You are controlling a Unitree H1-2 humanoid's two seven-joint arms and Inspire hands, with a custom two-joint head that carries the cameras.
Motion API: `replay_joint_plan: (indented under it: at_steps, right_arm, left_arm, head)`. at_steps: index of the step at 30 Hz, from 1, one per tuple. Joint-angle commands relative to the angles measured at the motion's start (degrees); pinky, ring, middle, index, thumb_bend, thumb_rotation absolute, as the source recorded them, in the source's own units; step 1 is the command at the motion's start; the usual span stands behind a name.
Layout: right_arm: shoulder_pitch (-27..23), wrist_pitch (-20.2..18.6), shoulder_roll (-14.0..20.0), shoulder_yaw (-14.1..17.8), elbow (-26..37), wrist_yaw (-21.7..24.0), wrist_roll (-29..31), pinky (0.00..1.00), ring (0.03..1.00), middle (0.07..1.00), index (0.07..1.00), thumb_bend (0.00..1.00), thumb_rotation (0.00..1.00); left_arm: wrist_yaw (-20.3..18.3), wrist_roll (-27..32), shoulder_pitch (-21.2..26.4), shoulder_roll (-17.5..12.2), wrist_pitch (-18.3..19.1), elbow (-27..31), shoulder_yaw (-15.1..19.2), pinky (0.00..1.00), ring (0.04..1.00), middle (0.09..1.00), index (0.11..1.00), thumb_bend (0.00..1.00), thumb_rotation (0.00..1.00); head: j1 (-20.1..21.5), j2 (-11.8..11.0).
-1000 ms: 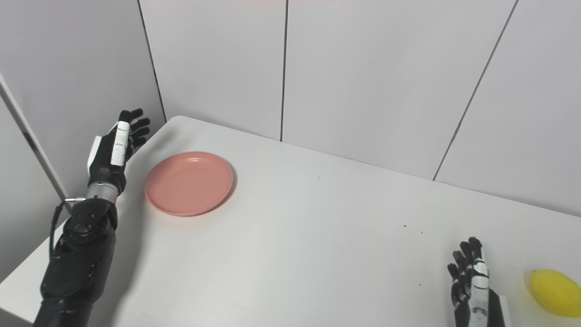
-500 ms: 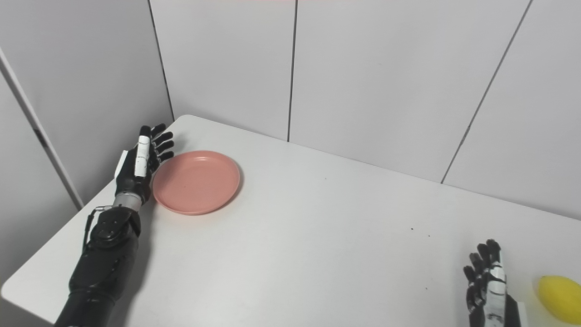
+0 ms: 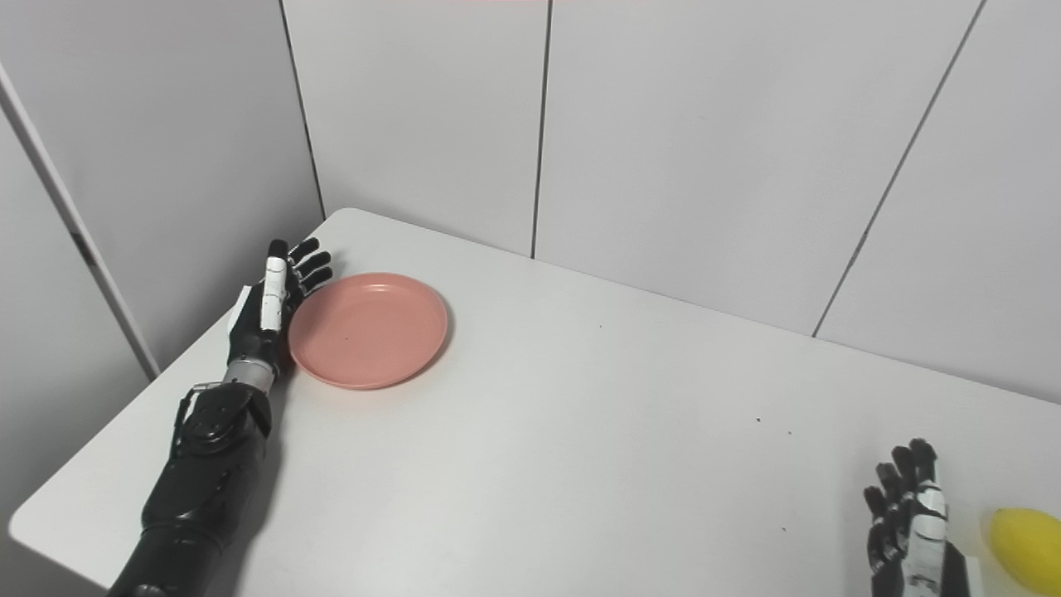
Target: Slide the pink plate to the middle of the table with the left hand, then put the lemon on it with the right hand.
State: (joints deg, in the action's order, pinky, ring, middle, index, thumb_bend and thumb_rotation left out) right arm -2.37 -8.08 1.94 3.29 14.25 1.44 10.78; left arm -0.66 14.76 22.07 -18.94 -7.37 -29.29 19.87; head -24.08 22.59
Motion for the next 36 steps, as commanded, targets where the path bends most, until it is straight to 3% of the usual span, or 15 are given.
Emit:
replay_joint_plan:
  at_steps: [1,8,11,15,26,36]
  right_arm:
    - [-0.9,0.1,0.3,0.4,2.0,0.2,0.4,1.0,1.0,1.0,0.998,0.67,1.0]
    - [-0.8,-0.2,0.1,0.3,2.3,0.1,0.5,1.0,1.0,0.996,0.993,0.65,1.0]
    - [-0.8,-0.3,0.1,0.3,2.3,0.1,0.5,1.0,1.0,0.998,0.994,0.66,1.0]
    - [-0.8,0.0,0.0,0.1,2.4,0.3,0.5,1.0,1.0,0.996,0.994,0.65,1.0]
    - [-0.7,-0.8,0.1,-0.4,3.6,0.4,0.3,1.0,1.0,0.999,0.997,0.66,1.0]
    - [-0.7,-1.3,-0.7,-0.4,4.3,-0.2,0.1,1.0,1.0,1.0,1.0,0.67,1.0]
  left_arm:
    - [0.1,-0.9,2.4,-1.4,-1.5,0.7,-0.4,0.88,0.878,0.858,0.84,0.91,1.0]
    - [-0.5,-1.2,2.3,-1.5,-1.6,0.7,-1.0,0.91,0.889,0.863,0.85,0.9,1.0]
    - [-1.0,-0.9,2.5,-1.2,-1.4,0.6,-1.3,0.88,0.87,0.85,0.837,0.88,1.0]
    - [-0.9,-0.6,2.6,-0.6,0.8,2.1,-1.8,0.86,0.866,0.85,0.839,0.87,1.0]
    - [-4.1,0.1,2.2,1.4,2.9,5.8,-5.9,0.89,0.883,0.871,0.851,0.85,1.0]
    - [-3.3,-2.3,1.8,4.0,5.6,9.4,-8.8,0.91,0.897,0.886,0.873,0.85,1.0]
  head:
    - [0.0,0.0]
    - [0.0,0.3]
    - [0.1,0.3]
    - [0.2,0.5]
    - [0.6,1.4]
    - [1.3,2.1]
